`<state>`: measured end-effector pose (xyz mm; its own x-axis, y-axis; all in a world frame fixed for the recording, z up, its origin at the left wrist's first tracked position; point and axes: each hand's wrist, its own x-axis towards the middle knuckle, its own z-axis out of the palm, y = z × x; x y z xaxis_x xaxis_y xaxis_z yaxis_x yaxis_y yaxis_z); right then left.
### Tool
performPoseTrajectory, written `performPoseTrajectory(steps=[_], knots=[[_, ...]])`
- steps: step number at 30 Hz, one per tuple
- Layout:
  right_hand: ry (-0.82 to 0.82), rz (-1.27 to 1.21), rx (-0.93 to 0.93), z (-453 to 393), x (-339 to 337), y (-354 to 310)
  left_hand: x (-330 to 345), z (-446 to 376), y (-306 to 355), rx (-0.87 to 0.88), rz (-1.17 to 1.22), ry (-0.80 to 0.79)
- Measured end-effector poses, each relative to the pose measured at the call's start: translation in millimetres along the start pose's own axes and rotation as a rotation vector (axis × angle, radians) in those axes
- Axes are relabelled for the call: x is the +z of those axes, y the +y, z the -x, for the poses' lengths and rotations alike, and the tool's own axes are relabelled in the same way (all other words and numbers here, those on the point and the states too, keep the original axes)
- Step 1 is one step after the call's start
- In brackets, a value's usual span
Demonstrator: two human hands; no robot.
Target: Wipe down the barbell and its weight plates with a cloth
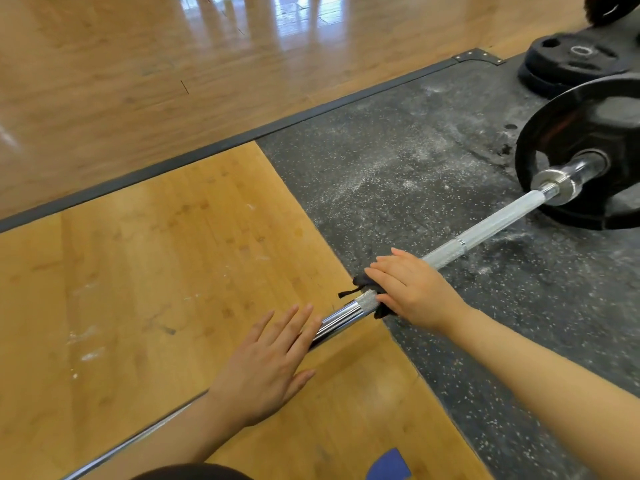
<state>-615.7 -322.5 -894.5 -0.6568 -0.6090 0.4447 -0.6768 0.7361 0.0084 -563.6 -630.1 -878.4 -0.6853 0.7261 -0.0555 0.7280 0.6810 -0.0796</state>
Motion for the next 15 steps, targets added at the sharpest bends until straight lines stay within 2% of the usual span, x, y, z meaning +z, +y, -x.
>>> performPoseTrajectory(steps=[8, 13, 15], knots=[[-0.038, 0.061, 0.128, 13, -12, 33, -4, -1, 0, -0.006, -0.006, -0.004], [0.003, 0.016, 0.185, 4, -8, 20, -5, -2, -1, -0.009, -0.003, -0.013], [0.023, -0.006, 0.145, -3, -6, 8, -5, -2, -1, -0.010, -0.004, -0.014]])
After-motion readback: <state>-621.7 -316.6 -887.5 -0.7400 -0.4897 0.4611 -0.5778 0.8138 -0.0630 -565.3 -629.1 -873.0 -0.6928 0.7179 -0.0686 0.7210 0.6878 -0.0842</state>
